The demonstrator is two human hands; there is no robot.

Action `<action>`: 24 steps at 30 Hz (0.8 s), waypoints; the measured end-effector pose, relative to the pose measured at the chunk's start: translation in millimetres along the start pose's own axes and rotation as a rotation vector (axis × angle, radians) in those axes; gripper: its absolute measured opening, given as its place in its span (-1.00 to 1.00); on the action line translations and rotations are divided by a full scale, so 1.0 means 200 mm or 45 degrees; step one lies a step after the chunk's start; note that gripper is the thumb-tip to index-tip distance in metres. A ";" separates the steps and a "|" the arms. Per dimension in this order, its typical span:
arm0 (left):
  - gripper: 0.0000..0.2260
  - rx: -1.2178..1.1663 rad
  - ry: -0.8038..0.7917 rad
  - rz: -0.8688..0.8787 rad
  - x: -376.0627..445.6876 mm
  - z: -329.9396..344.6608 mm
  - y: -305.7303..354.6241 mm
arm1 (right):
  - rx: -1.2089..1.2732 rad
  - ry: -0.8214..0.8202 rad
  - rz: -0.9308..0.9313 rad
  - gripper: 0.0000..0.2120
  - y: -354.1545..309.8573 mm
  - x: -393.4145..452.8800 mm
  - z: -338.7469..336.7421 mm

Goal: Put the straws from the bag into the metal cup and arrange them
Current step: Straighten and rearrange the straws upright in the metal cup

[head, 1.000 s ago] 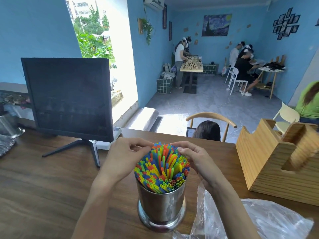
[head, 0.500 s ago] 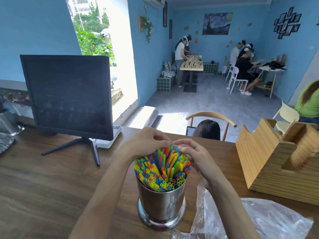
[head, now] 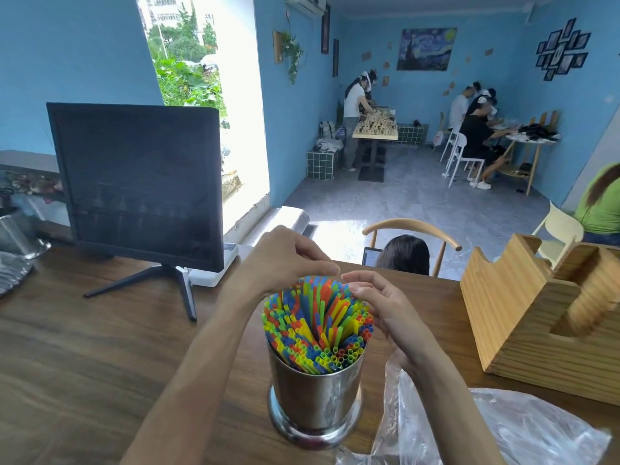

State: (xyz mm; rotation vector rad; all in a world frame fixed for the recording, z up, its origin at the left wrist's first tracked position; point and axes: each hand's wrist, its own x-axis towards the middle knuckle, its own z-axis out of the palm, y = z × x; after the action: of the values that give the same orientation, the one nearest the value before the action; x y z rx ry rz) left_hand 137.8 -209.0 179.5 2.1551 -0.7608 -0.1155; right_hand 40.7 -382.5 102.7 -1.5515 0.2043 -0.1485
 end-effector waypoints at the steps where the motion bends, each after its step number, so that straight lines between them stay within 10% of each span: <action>1: -0.94 -0.046 0.059 0.041 -0.01 -0.02 0.03 | -0.013 0.005 -0.010 -0.85 -0.01 -0.01 0.01; 12: -0.88 -0.651 1.020 0.714 -0.26 -0.18 0.32 | -0.214 0.089 -0.399 -0.43 -0.09 -0.09 0.05; 24: -0.91 -0.847 0.703 0.202 -0.44 0.04 0.10 | 0.649 -0.030 -0.387 -0.36 -0.21 -0.15 0.03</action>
State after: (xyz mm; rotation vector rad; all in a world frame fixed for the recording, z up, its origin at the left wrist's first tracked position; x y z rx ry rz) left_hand 52.8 -175.4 173.6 1.3886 -0.4710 0.2677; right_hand 14.0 -371.4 145.2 -1.0662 -0.0879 -0.3897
